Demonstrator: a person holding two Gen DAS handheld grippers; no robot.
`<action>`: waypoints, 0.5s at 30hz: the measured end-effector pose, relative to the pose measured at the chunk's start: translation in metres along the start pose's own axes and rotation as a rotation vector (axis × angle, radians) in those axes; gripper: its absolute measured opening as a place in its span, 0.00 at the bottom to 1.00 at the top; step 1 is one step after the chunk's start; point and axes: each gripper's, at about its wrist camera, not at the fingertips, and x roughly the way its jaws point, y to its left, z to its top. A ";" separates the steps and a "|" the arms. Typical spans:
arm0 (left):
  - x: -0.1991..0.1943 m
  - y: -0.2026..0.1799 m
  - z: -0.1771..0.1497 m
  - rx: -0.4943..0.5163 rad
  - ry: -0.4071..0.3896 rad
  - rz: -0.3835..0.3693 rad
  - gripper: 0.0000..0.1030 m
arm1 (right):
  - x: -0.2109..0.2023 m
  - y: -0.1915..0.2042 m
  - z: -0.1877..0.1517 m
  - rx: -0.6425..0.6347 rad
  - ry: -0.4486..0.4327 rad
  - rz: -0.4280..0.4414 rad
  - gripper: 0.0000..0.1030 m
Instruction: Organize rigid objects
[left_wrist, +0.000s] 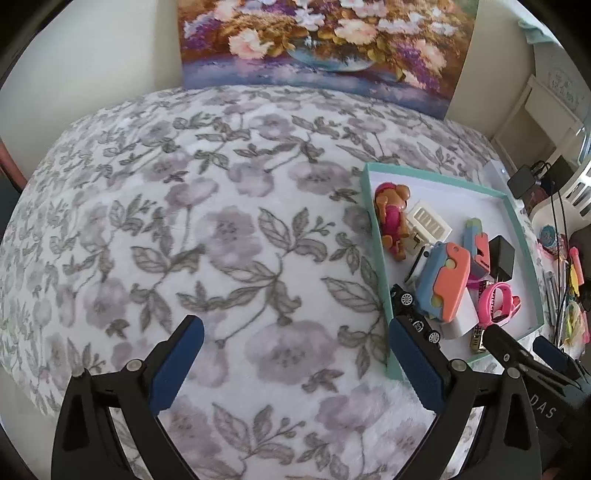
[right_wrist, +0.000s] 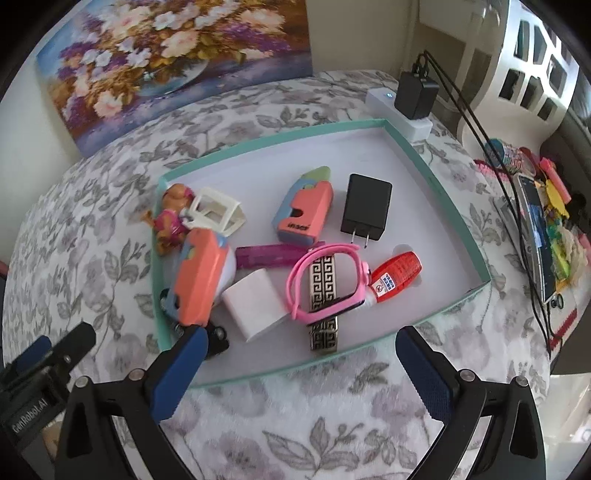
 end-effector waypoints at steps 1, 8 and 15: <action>-0.004 0.003 -0.002 -0.007 -0.007 0.000 0.97 | -0.002 0.001 -0.001 -0.004 -0.004 0.000 1.00; -0.016 0.013 -0.009 -0.003 -0.030 0.023 0.97 | -0.014 0.009 -0.006 -0.026 -0.035 -0.009 1.00; -0.015 0.008 -0.009 0.024 -0.017 0.029 0.97 | -0.019 0.011 -0.005 -0.036 -0.054 -0.005 1.00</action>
